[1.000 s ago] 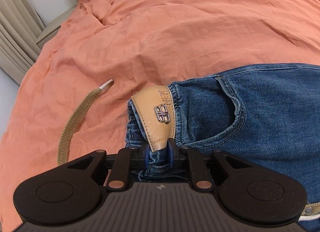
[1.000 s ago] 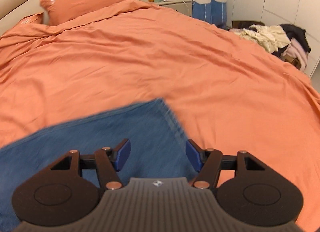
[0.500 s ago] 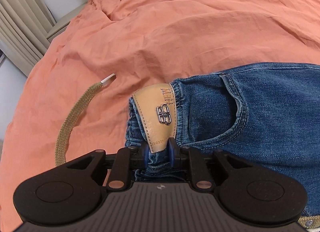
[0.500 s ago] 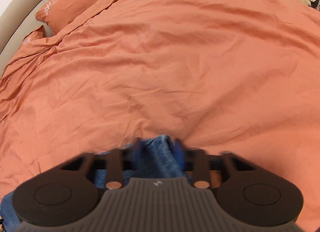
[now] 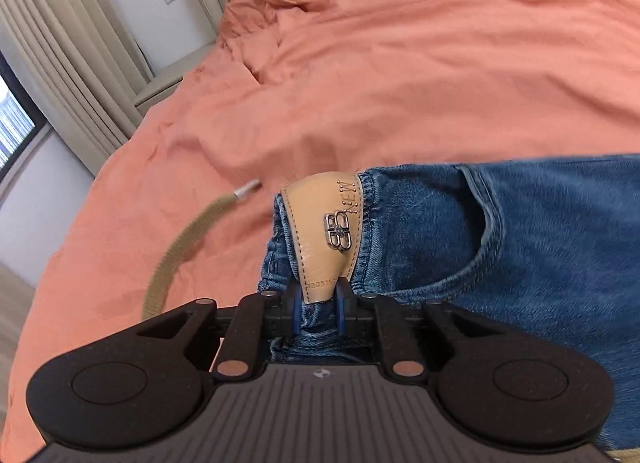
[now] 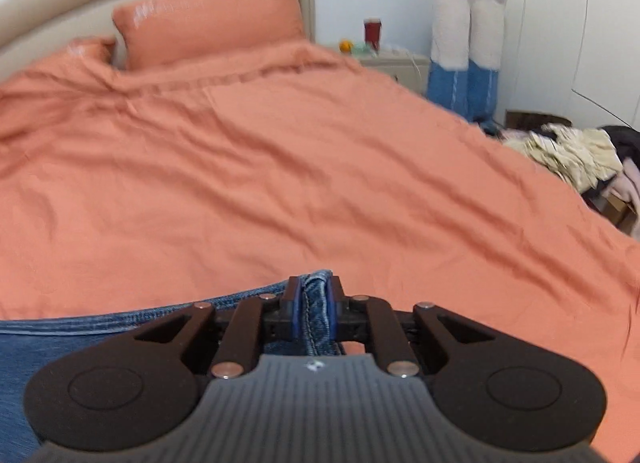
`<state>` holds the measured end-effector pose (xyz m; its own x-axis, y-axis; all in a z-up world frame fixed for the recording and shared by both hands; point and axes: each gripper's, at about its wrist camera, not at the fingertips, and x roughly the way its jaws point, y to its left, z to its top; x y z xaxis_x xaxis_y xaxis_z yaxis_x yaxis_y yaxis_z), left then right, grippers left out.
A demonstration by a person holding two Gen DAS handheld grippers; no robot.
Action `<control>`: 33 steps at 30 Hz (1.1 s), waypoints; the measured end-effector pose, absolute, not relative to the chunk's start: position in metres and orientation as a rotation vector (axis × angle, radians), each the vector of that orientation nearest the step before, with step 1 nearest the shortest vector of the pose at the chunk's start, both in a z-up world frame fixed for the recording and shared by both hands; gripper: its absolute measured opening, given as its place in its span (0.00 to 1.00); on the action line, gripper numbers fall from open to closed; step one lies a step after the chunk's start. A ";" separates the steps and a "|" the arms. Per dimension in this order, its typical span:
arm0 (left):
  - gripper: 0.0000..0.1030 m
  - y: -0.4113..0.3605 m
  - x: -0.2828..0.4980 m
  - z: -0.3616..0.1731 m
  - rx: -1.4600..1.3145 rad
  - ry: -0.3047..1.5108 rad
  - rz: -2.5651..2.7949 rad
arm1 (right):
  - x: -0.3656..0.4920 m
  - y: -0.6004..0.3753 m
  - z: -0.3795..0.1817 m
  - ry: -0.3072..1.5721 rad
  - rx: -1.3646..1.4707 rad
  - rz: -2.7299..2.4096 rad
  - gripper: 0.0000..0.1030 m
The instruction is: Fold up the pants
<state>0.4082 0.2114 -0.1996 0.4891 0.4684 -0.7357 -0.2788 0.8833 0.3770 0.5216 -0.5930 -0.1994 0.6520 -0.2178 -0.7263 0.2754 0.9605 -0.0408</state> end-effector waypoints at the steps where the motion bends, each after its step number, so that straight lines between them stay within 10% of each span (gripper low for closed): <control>1: 0.19 0.209 0.412 -0.204 0.232 0.976 0.462 | 0.527 -0.592 -0.209 0.838 0.054 -0.349 0.02; 4: 0.24 0.209 0.411 -0.203 0.254 0.996 0.456 | 0.519 -0.610 -0.218 0.869 0.104 -0.435 0.35; 12: 0.51 0.223 0.387 -0.171 0.172 0.946 0.406 | 0.421 -0.647 -0.211 0.831 0.557 -0.382 0.45; 18: 0.51 0.219 0.359 -0.156 0.099 0.946 0.337 | 0.372 -0.645 -0.240 0.823 0.800 -0.361 0.41; 21: 0.50 0.215 0.348 -0.153 0.101 0.966 0.339 | 0.369 -0.642 -0.245 0.786 0.882 -0.354 0.01; 33: 0.43 0.220 0.314 -0.128 0.101 1.004 0.297 | 0.380 -0.628 -0.235 0.877 0.623 -0.471 0.00</control>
